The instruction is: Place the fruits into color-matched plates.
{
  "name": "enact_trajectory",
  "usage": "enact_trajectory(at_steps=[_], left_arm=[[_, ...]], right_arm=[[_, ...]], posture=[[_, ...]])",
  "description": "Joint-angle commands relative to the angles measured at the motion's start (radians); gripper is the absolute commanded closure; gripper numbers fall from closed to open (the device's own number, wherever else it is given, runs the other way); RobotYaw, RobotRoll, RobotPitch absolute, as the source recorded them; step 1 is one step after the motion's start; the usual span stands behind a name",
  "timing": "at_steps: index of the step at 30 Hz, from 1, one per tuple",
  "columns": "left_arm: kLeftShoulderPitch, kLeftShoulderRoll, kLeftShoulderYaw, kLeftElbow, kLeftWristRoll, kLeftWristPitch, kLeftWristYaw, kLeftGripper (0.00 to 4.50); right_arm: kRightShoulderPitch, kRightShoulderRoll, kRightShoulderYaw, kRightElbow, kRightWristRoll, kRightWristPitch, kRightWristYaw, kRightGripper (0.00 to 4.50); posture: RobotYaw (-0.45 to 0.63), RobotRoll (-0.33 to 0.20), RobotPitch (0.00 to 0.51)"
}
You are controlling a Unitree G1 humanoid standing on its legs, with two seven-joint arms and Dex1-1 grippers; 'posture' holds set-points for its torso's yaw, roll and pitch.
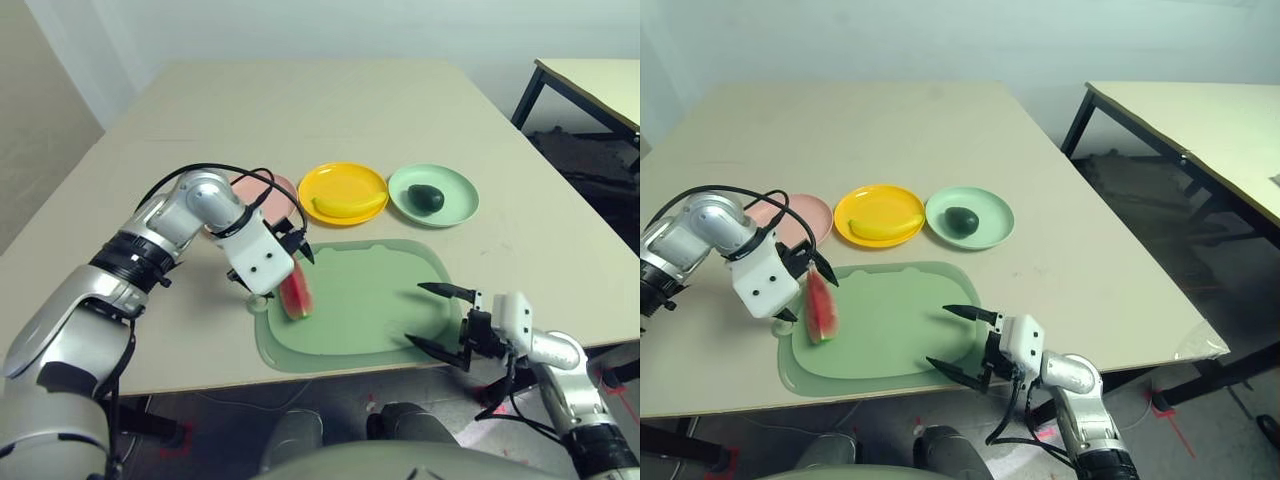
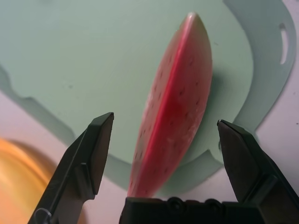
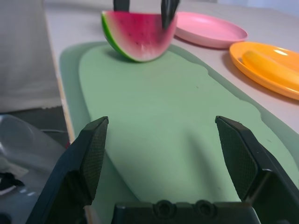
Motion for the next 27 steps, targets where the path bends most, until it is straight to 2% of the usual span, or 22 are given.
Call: enact_trajectory(at_steps=[1,4,9,11,27], left_arm=[[-0.008,-0.02,-0.007,0.043,0.056,-0.014,-0.009,0.0],[0.013,-0.039,-0.002,0.066,0.084,0.002,-0.009,0.61],[0.039,-0.055,0.015,0.081,0.113,0.029,-0.007,2.3],[0.042,-0.057,0.022,0.081,0.119,0.035,-0.008,2.67],[0.007,0.0,0.044,0.079,0.055,0.082,-0.009,2.78]], right_arm=[[0.012,-0.02,0.017,-0.03,0.017,0.023,0.012,0.04],[0.007,-0.022,0.017,-0.033,0.02,0.038,0.002,0.0],[-0.001,-0.025,0.015,-0.047,0.021,0.061,-0.011,0.0],[-0.002,-0.026,0.014,-0.045,0.021,0.061,-0.011,0.0],[-0.028,-0.023,0.018,-0.027,0.016,0.077,-0.016,0.0]], posture=[[0.03,0.0,0.0],[0.03,0.0,0.0],[0.03,0.0,0.0],[0.03,0.0,0.0],[0.04,0.0,0.0]])
